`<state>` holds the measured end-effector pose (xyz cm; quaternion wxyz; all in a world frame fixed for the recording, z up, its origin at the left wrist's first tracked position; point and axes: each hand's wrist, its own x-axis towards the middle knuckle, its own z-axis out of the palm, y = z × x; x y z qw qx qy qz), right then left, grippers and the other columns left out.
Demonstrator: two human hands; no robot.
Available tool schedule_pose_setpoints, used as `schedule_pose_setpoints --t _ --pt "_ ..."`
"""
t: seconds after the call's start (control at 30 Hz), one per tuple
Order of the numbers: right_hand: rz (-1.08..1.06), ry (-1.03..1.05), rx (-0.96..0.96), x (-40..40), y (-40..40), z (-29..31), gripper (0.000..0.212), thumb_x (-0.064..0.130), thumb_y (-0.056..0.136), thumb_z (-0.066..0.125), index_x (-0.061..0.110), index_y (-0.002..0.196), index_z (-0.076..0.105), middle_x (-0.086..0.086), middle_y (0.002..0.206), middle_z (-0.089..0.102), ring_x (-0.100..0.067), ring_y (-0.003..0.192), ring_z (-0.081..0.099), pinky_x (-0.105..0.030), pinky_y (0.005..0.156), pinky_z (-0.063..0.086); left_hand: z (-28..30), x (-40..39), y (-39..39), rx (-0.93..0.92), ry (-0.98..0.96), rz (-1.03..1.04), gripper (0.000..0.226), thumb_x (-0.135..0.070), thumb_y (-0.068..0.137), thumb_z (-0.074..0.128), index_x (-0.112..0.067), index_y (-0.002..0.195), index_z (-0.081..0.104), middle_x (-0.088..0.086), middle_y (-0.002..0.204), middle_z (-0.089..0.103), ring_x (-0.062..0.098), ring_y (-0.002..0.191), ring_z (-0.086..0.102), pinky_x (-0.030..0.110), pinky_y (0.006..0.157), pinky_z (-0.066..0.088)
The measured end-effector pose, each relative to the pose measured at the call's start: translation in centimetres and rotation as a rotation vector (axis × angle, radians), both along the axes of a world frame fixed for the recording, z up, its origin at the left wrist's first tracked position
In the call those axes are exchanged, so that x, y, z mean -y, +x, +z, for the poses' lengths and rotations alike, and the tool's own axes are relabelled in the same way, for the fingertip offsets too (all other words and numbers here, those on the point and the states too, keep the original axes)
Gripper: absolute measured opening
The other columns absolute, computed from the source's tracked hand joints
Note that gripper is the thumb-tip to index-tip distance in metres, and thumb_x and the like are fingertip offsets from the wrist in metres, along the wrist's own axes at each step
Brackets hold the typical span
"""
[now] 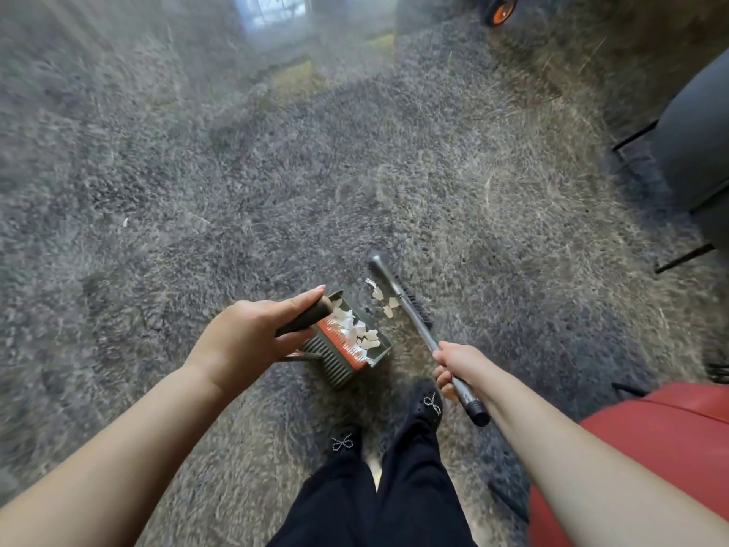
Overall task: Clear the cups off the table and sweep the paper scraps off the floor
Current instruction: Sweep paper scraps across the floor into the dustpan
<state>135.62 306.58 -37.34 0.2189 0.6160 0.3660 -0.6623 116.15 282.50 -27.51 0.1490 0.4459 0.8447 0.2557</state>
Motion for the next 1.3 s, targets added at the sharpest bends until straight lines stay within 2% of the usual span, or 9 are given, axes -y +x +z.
schedule_pose_setpoints --t 0.13,0.37,0.5,0.73,0.8,0.9,1.03,1.2,1.3 --pt "0.128 -0.006 0.019 2.4 -0.5 0.1 0.051 0.01 0.1 0.033 0.028 0.148 0.029 -0.001 0.056 0.038 -0.005 0.03 0.033 -0.013 0.033 0.029 -0.4 1.0 0.1 -0.042 0.027 0.005 0.061 -0.058 0.079 0.051 -0.047 0.137 0.036 -0.006 0.083 0.072 0.014 0.067 0.067 0.03 0.061 0.052" --pt "0.24 -0.007 -0.001 6.1 1.0 3.8 0.044 0.007 0.099 0.033 0.025 0.139 0.039 -0.003 0.058 0.037 -0.004 0.03 0.031 -0.011 0.033 0.027 -0.5 0.6 -0.1 -0.061 0.046 -0.001 0.059 -0.059 0.079 0.047 -0.045 0.136 0.039 -0.003 0.086 0.074 0.018 0.068 0.068 0.029 0.06 0.054" --pt "0.174 -0.013 -0.023 5.5 1.6 5.2 0.049 0.007 0.1 0.036 0.027 0.144 0.035 -0.002 0.056 0.038 -0.004 0.03 0.031 -0.011 0.033 0.026 -0.5 0.7 0.1 -0.046 0.054 -0.001 0.061 -0.061 0.079 0.046 -0.048 0.137 0.033 -0.002 0.086 0.074 0.019 0.068 0.068 0.031 0.06 0.055" --pt "0.087 0.009 -0.045 3.7 1.4 6.2 0.049 0.008 0.1 0.037 0.03 0.144 0.035 -0.001 0.052 0.039 -0.004 0.03 0.031 -0.011 0.032 0.026 -0.6 0.8 0.4 -0.075 0.06 0.003 0.059 -0.061 0.078 0.045 -0.048 0.135 0.036 -0.003 0.085 0.074 0.02 0.068 0.068 0.032 0.059 0.055" --pt "0.099 0.03 -0.038 2.8 0.8 5.5 0.05 0.008 0.1 0.036 0.031 0.144 0.034 0.0 0.048 0.04 -0.004 0.03 0.031 -0.011 0.032 0.027 -0.6 0.8 0.5 -0.082 0.057 -0.001 0.058 -0.061 0.079 0.044 -0.047 0.135 0.036 -0.003 0.086 0.074 0.02 0.069 0.068 0.032 0.06 0.055" --pt "0.156 0.048 -0.011 1.3 -0.5 3.9 0.05 0.009 0.1 0.034 0.03 0.146 0.03 -0.002 0.055 0.039 -0.004 0.029 0.033 -0.012 0.033 0.028 -0.6 0.7 0.7 -0.12 0.054 -0.005 0.058 -0.059 0.08 0.045 -0.046 0.136 0.037 -0.005 0.082 0.073 0.019 0.065 0.067 0.029 0.058 0.054" --pt "0.21 -0.002 0.014 0.7 -1.1 2.6 0.043 0.008 0.101 0.03 0.027 0.139 0.035 -0.002 0.059 0.036 -0.004 0.028 0.032 -0.011 0.033 0.028 -0.5 0.7 1.0 -0.139 0.032 -0.001 0.058 -0.059 0.081 0.047 -0.047 0.136 0.038 -0.006 0.078 0.07 0.016 0.061 0.064 0.027 0.055 0.052" --pt "0.275 -0.062 0.015 1.3 1.3 2.9 0.047 0.01 0.1 0.034 0.03 0.142 0.035 0.001 0.045 0.041 -0.004 0.029 0.033 -0.01 0.034 0.028 -0.2 0.9 1.6 -0.174 0.006 0.0 0.057 -0.056 0.081 0.049 -0.044 0.136 0.039 -0.005 0.071 0.066 0.016 0.056 0.061 0.027 0.051 0.05" --pt "0.333 -0.042 -0.002 1.2 2.0 3.7 0.047 0.01 0.1 0.035 0.029 0.143 0.035 0.0 0.048 0.041 -0.004 0.03 0.034 -0.01 0.035 0.028 -0.1 2.3 2.4 -0.121 -0.002 0.086 0.059 -0.054 0.081 0.05 -0.045 0.138 0.037 -0.005 0.081 0.071 0.013 0.064 0.066 0.027 0.058 0.051"
